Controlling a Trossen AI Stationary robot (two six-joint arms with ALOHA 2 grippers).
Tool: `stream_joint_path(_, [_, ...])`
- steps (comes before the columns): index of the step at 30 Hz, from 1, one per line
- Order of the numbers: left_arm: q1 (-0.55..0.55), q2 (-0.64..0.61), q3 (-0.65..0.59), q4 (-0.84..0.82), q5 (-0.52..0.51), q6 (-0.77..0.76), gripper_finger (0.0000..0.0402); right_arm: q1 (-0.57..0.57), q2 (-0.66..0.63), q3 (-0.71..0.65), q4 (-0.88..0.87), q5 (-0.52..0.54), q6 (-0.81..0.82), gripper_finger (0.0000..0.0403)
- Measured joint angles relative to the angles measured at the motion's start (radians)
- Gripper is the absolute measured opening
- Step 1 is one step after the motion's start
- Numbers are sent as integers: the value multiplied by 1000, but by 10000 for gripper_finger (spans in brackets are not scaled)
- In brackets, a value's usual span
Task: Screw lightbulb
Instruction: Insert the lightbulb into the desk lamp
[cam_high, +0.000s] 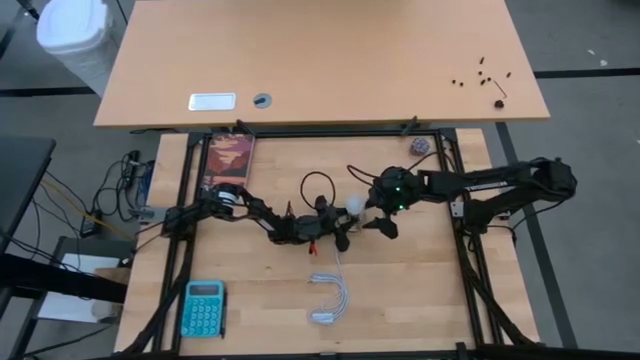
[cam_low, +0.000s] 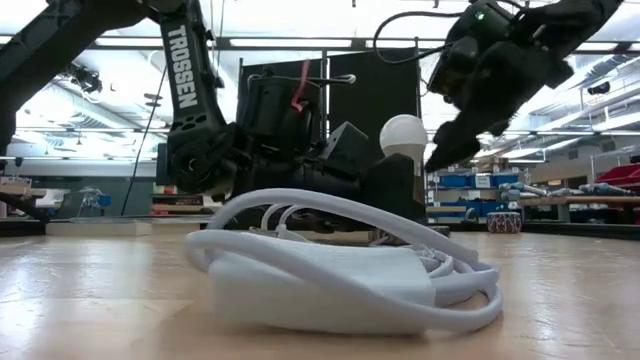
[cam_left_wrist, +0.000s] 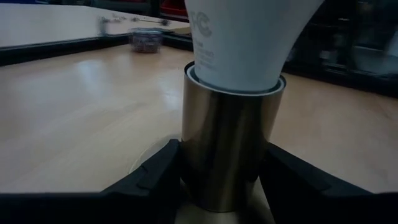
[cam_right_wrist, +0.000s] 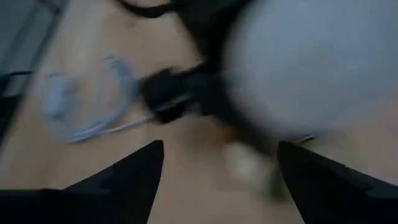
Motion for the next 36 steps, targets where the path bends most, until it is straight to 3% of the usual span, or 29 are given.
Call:
stream_joint_path(5, [11,0,-1,-10,-25,-11,198,34,-82,1,-19,-91,14,309])
stream_joint_path(11, [11,1,0,2,-12,13,198,35,-110,2,-70,139,3,307])
stream_joint_path(17, [11,2,0,9,89,37,198,-12,-46,15,-61,138,-48,312])
stream_joint_path(29, [7,2,4,9,143,57,198,-11,240,423,-514,149,-325,364])
stream_joint_path(36, [6,2,6,9,143,34,198,28,404,612,-690,167,-460,367])
